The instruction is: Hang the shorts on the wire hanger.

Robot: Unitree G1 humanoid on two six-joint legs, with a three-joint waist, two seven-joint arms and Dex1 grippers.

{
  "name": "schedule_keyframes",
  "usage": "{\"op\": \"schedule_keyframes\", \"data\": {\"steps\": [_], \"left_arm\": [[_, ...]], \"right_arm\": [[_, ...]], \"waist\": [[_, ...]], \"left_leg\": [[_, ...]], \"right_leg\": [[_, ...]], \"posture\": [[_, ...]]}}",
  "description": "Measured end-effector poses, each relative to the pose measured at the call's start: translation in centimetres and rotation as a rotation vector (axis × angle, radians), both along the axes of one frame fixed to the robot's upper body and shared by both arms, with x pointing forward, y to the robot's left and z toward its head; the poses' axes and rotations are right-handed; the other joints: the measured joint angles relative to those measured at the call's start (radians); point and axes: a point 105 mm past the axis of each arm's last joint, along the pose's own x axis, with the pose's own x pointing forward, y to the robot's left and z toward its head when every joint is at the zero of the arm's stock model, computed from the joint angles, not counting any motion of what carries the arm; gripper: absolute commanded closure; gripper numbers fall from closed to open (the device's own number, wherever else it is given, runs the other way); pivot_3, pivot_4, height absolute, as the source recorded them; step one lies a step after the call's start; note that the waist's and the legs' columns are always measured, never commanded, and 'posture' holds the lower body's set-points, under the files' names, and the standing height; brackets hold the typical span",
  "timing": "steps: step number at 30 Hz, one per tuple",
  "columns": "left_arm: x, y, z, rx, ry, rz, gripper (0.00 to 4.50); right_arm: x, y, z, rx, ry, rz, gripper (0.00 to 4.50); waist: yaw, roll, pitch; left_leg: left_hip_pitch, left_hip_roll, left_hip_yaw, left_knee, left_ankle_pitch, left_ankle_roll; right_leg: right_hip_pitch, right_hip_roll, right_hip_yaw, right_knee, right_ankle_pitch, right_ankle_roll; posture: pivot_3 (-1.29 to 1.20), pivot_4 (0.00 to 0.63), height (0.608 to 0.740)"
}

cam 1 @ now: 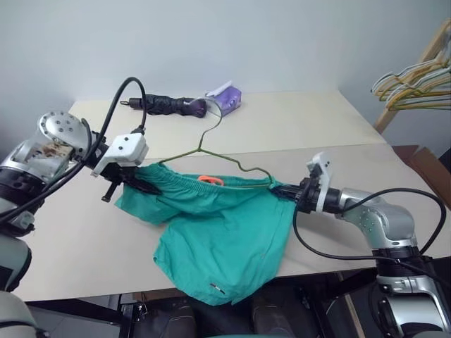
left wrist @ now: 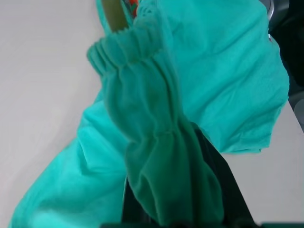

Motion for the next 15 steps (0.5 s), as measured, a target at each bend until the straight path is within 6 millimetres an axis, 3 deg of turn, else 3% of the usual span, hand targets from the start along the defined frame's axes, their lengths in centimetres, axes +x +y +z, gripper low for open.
{"op": "schedule_keyframes", "data": {"steps": [5,15], "left_arm": [[1.24,0.31,-0.49,0.005,-0.009,0.059,4.45],[0.82,0.69,-1.08,0.046,-0.017,0.029,4.45]], "right_arm": [[-0.14,-0.45,0.22,-0.015,-0.007,0.013,4.46],[-0.47,-1.08,0.84,-0.042,-0.036,0.036,4.46]], "waist": [[0.000,0.000,0.000],[-0.003,0.000,0.000]], "left_leg": [[0.000,0.000,0.000,0.000,0.000,0.000],[0.000,0.000,0.000,0.000,0.000,0.000]], "right_leg": [[0.000,0.000,0.000,0.000,0.000,0.000],[0.000,0.000,0.000,0.000,0.000,0.000]], "posture": [[-0.11,0.058,0.740],[-0.12,0.049,0.740]]}}
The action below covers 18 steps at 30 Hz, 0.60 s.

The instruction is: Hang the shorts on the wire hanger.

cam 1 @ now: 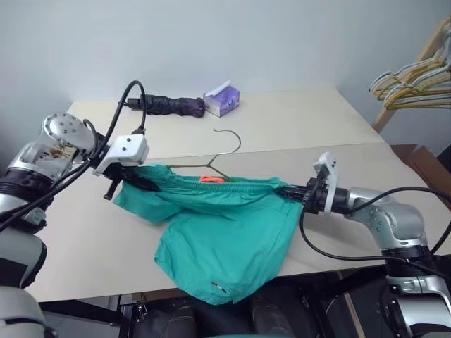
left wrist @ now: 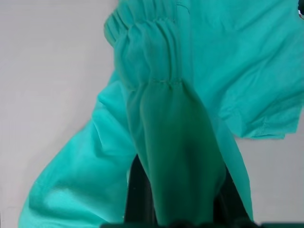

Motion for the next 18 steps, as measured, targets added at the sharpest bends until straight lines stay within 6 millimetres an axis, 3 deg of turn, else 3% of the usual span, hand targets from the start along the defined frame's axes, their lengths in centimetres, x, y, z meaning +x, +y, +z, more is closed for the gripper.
{"op": "schedule_keyframes", "data": {"steps": [4,7,18], "left_arm": [[-0.1,0.0,-0.4,-0.022,0.025,0.018,4.45],[0.0,-0.6,-0.9,-0.090,0.067,0.046,4.45],[0.7,-3.7,-1.5,-0.276,0.051,0.052,4.45]], "right_arm": [[-0.4,0.4,1.0,-0.018,-0.044,0.031,4.46],[-0.6,0.8,1.9,-0.038,-0.092,0.045,3.77],[-1.5,-0.2,6.2,-0.126,-0.233,0.108,0.02]], "waist": [[-0.001,0.000,0.000],[-0.002,0.000,0.000],[-0.007,0.000,-0.001]], "left_leg": [[0.000,0.000,0.000,0.000,0.000,0.000],[0.000,0.000,0.000,0.000,0.000,0.000],[0.000,0.000,0.000,0.000,0.000,0.000]], "right_leg": [[0.000,0.000,0.000,0.000,0.000,0.000],[0.000,0.000,0.000,0.000,0.000,0.000],[0.000,0.000,0.000,0.000,0.000,0.000]], "posture": [[-0.13,0.043,0.740],[-0.13,0.039,0.740],[-0.15,0.011,0.740]]}}
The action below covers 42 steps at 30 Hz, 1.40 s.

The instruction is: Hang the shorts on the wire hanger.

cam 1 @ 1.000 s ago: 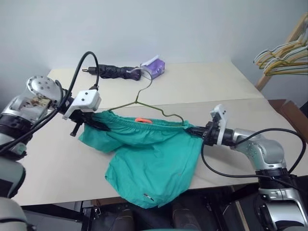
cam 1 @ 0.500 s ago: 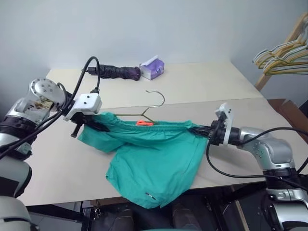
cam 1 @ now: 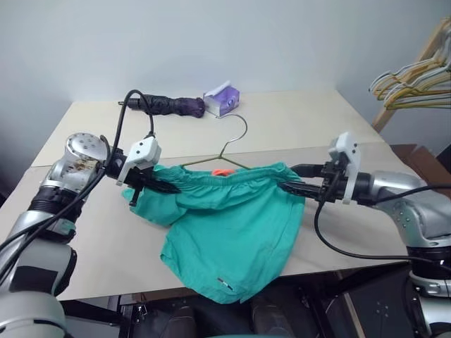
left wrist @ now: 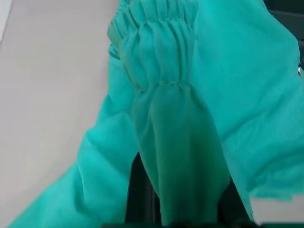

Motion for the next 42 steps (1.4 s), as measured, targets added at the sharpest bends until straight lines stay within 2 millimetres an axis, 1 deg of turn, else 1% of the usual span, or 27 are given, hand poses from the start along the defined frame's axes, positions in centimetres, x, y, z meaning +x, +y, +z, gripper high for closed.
{"op": "schedule_keyframes", "data": {"steps": [2,4,5,6,8,11,13,15,18,21,24,27,29,30,31,32,33,38,41,42], "left_arm": [[0.2,-0.5,0.2,-0.018,-0.017,-0.002,4.45],[0.3,-0.8,0.3,-0.026,-0.024,-0.006,4.45],[0.3,-0.9,0.3,-0.031,-0.025,-0.011,4.45],[0.3,-1.0,0.3,-0.030,-0.027,-0.013,4.45],[0.4,-1.1,0.3,-0.029,-0.031,-0.018,4.45],[0.5,-1.5,0.4,-0.037,-0.039,-0.026,4.45],[0.6,-1.5,0.5,-0.036,-0.045,-0.024,4.45],[0.6,-1.5,0.5,-0.033,-0.046,-0.022,4.45],[0.7,-1.5,0.5,-0.045,-0.046,-0.020,4.45],[0.7,-1.8,0.5,-0.058,-0.052,-0.036,4.45],[0.8,-2.0,0.5,-0.056,-0.060,-0.043,4.45],[0.9,-2.1,0.5,-0.055,-0.063,-0.041,4.45],[0.9,-2.3,0.4,-0.058,-0.065,-0.045,4.45],[1.0,-2.3,0.4,-0.060,-0.065,-0.046,4.45],[1.0,-2.3,0.4,-0.061,-0.065,-0.044,4.45],[1.0,-2.3,0.4,-0.063,-0.064,-0.040,4.45],[1.0,-2.2,0.4,-0.065,-0.061,-0.035,4.45],[1.2,-2.3,0.4,-0.073,-0.057,-0.037,4.45],[1.4,-2.5,0.7,-0.081,-0.083,-0.048,4.45],[1.4,-2.6,0.8,-0.082,-0.092,-0.054,4.19]], "right_arm": [[0.5,0.0,2.5,-0.027,-0.075,0.011,0.02],[0.9,-0.1,4.5,-0.065,-0.138,0.015,0.02],[1.0,-0.2,5.3,-0.085,-0.156,0.019,0.02],[1.1,-0.2,5.5,-0.105,-0.154,0.027,0.02],[1.3,-0.3,4.9,-0.157,-0.118,0.057,0.02],[1.8,-0.4,3.2,-0.212,-0.031,0.092,0.02],[1.8,-0.4,2.5,-0.234,0.009,0.112,0.02],[1.8,-0.3,2.2,-0.250,0.020,0.133,0.02],[2.3,0.5,2.1,-0.280,0.013,0.147,0.02],[2.9,1.7,1.5,-0.293,0.027,0.172,0.56],[3.4,2.5,0.5,-0.308,0.059,0.188,1.57],[3.7,3.0,-0.3,-0.325,0.081,0.192,2.66],[3.9,3.0,-0.6,-0.328,0.091,0.189,3.40],[3.9,3.0,-0.6,-0.330,0.092,0.191,3.65],[3.9,3.0,-0.6,-0.336,0.092,0.194,4.06],[3.8,3.0,-0.6,-0.337,0.090,0.203,4.34],[3.7,3.1,-0.5,-0.337,0.089,0.217,4.50],[3.5,3.1,-0.3,-0.339,0.086,0.233,4.50],[3.3,2.8,0.2,-0.341,0.069,0.231,4.50],[3.2,2.7,0.4,-0.341,0.062,0.229,4.50]], "waist": [[-0.008,0.001,0.000],[-0.016,0.001,-0.001],[-0.021,0.000,-0.001],[-0.024,0.000,-0.001],[-0.028,0.000,-0.001],[-0.029,0.000,-0.001],[-0.029,0.000,-0.001],[-0.030,0.000,-0.001],[-0.035,0.000,-0.001],[-0.041,0.000,-0.001],[-0.045,0.000,-0.002],[-0.046,0.000,-0.002],[-0.046,0.000,-0.002],[-0.046,0.000,-0.002],[-0.047,0.000,-0.002],[-0.048,0.000,-0.002],[-0.050,0.000,-0.002],[-0.052,0.000,-0.002],[-0.052,0.000,-0.002],[-0.053,0.000,-0.002]], "left_leg": [[0.001,0.000,0.000,0.000,0.000,0.000],[0.001,0.000,0.000,0.000,0.000,0.000],[0.001,0.000,0.000,0.000,0.000,0.000],[0.001,0.000,0.000,0.000,0.000,0.000],[0.001,0.000,0.000,0.000,0.000,0.000],[0.000,0.000,0.000,0.000,0.000,0.000],[0.000,0.000,0.000,0.000,0.000,0.000],[0.000,0.000,-0.001,0.000,0.000,0.000],[0.001,0.000,-0.001,0.000,0.000,0.000],[0.001,0.000,-0.001,0.000,0.000,0.000],[0.001,0.000,-0.001,0.000,0.000,0.000],[0.000,0.000,-0.002,0.000,0.000,0.000],[0.000,-0.001,-0.002,0.000,0.000,0.000],[0.000,-0.001,-0.002,0.000,0.000,0.000],[0.000,-0.001,-0.002,0.000,0.000,0.000],[0.000,-0.001,-0.002,0.000,0.000,0.000],[0.001,-0.001,-0.002,0.000,0.000,0.000],[0.001,-0.001,-0.003,0.000,0.000,-0.001],[0.001,-0.001,-0.003,0.000,0.000,-0.001],[0.000,-0.001,-0.003,0.000,0.000,-0.001]], "right_leg": [[0.000,0.000,0.000,0.000,0.000,0.000],[0.001,0.000,0.000,0.000,0.000,0.000],[0.001,0.000,0.000,0.000,0.000,0.000],[0.001,0.000,0.000,0.000,0.000,0.000],[0.001,0.000,0.000,-0.001,0.000,0.000],[0.000,0.000,0.000,0.000,0.000,0.000],[0.000,0.000,0.000,0.000,0.000,0.000],[0.000,0.000,0.000,0.000,0.000,0.000],[0.000,0.000,0.000,0.001,0.000,0.000],[0.000,0.000,-0.001,0.001,0.001,0.000],[0.000,0.000,-0.001,0.001,0.002,-0.003],[0.000,-0.001,-0.001,0.001,0.003,-0.005],[0.000,-0.001,-0.001,0.001,0.003,-0.005],[0.000,-0.001,-0.001,0.001,0.003,-0.005],[0.000,-0.001,-0.001,0.001,0.003,-0.005],[0.000,-0.001,-0.002,0.001,0.003,-0.005],[0.000,-0.001,-0.002,0.002,0.003,-0.005],[0.000,-0.001,-0.002,0.002,0.003,-0.005],[0.000,-0.001,-0.002,0.002,0.003,-0.005],[0.000,-0.001,-0.002,0.002,0.003,-0.005]], "posture": [[-0.15,0.005,0.740],[-0.15,0.003,0.740],[-0.15,0.000,0.740],[-0.15,0.000,0.740],[-0.13,0.000,0.740],[-0.12,0.000,0.740],[-0.12,0.000,0.740],[-0.12,0.000,0.740],[-0.12,0.000,0.740],[-0.12,0.000,0.740],[-0.12,0.000,0.740],[-0.11,0.000,0.740],[-0.11,0.000,0.740],[-0.11,0.000,0.740],[-0.12,0.000,0.740],[-0.12,0.000,0.740],[-0.12,0.000,0.740],[-0.13,0.000,0.740],[-0.14,0.002,0.740],[-0.14,0.002,0.740]]}}
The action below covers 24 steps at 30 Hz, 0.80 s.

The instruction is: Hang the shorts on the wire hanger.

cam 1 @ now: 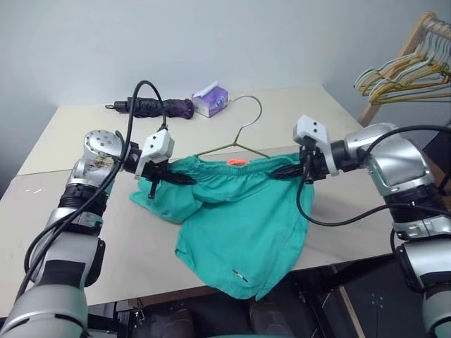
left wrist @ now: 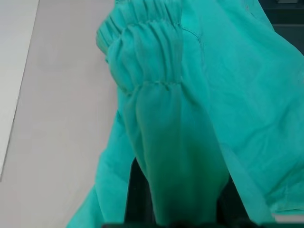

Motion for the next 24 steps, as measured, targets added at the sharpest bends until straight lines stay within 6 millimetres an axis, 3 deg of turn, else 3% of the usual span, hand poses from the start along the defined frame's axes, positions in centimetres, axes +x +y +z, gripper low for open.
{"op": "schedule_keyframes", "data": {"steps": [7,13,20,24], "left_arm": [[1.1,-0.3,1.3,-0.006,-0.051,0.010,2.02],[2.7,1.0,3.5,-0.073,-0.128,0.128,0.04],[4.7,2.3,7.7,-0.304,-0.196,0.340,0.04],[2.5,0.1,12.0,-0.558,-0.181,0.249,0.04]], "right_arm": [[-1.4,-0.5,-0.1,0.058,-0.006,-0.012,4.50],[-3.1,-2.2,-0.7,0.124,0.004,-0.139,4.50],[-4.8,-4.2,-1.6,0.209,0.010,-0.422,4.50],[-5.7,-6.9,-2.7,0.285,0.011,-0.730,4.50]], "waist": [[-0.002,0.000,0.000],[-0.002,0.000,0.000],[-0.002,0.000,0.000],[-0.001,0.000,0.000]], "left_leg": [[0.000,0.000,0.000,0.000,0.000,0.000],[0.000,0.000,0.000,0.000,0.000,0.000],[0.000,0.000,-0.001,0.000,0.000,0.000],[-0.002,-0.001,0.000,0.000,0.000,0.000]], "right_leg": [[0.000,0.000,0.000,0.000,-0.001,0.002],[0.000,0.000,0.000,0.000,-0.003,0.005],[0.000,0.000,0.000,0.000,-0.003,0.005],[0.000,-0.001,0.001,0.000,-0.003,0.005]], "posture": [[-0.16,0.020,0.740],[-0.18,0.030,0.740],[-0.22,0.038,0.740],[-0.23,0.042,0.740]]}}
